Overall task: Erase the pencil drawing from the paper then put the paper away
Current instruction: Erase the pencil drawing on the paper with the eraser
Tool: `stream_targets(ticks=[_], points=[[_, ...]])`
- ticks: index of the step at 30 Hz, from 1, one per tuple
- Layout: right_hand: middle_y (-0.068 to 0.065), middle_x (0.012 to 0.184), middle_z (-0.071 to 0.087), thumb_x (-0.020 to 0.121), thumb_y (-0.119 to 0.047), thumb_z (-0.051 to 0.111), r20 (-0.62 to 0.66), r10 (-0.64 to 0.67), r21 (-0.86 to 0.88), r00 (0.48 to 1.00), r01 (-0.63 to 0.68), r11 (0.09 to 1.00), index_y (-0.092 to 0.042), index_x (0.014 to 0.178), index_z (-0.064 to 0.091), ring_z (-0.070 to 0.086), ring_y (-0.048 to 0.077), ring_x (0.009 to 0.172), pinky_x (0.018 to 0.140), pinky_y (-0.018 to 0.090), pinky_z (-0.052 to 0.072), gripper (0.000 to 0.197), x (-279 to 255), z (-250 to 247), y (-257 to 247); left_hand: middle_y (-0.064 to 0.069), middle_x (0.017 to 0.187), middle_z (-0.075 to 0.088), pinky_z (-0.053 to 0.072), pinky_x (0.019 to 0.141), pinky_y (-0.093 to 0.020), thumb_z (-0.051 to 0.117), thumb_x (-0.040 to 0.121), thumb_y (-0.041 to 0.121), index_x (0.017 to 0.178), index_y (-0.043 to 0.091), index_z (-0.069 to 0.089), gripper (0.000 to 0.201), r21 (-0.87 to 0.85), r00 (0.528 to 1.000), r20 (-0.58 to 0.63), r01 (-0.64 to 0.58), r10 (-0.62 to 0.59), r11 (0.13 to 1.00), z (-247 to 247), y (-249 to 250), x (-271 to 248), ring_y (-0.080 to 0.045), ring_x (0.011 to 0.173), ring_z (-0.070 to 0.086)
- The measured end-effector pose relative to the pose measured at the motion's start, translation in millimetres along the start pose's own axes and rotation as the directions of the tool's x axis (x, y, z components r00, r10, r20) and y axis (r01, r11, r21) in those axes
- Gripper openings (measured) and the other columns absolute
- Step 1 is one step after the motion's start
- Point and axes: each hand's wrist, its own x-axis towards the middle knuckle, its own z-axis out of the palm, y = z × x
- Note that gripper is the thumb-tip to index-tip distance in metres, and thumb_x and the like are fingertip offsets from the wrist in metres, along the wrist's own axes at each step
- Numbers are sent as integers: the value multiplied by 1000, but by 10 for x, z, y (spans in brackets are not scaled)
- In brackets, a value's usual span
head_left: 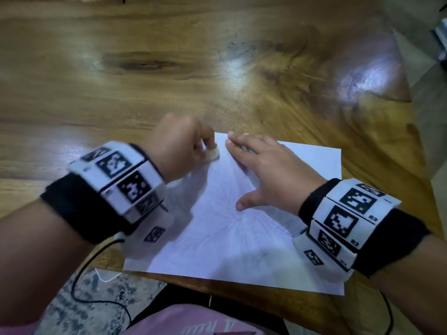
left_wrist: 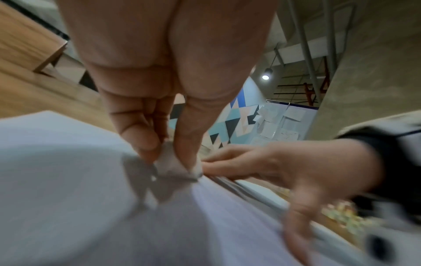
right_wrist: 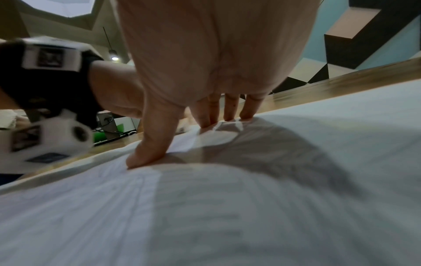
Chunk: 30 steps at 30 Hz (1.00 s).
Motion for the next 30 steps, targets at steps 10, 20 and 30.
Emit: stream_targets(ticks=[10, 20, 30], points=[[-13, 157, 0, 68, -55, 72, 16, -3, -14, 1000, 3, 1000, -23, 150, 4, 4, 10, 140, 114, 26, 13, 111, 8, 8, 1, 1, 62, 58, 34, 59, -21, 63, 77, 16, 80, 13, 65, 5, -16, 999, -6, 38, -38, 999, -45, -42, 133, -18, 62, 54], [-13, 157, 1, 67, -54, 73, 10, -1, -17, 1000, 2, 1000, -23, 150, 5, 5, 11, 141, 113, 26, 14, 112, 2, 6, -3, -2, 70, 68, 38, 56, -20, 64, 75, 8, 84, 13, 68, 11, 3, 1000, 16, 6, -6, 1000, -44, -17, 185, -15, 63, 56], [-12, 157, -2, 68, -54, 73, 15, 0, -11, 1000, 0, 1000, -22, 150, 5, 3, 12, 141, 114, 26, 13, 111, -5, -12, -18, -2, 68, 64, 24, 51, -23, 66, 76, 18, 76, 16, 66, 2, -4, 995, 97, -24, 24, 1000, 29, 1, 24, -17, 65, 51]])
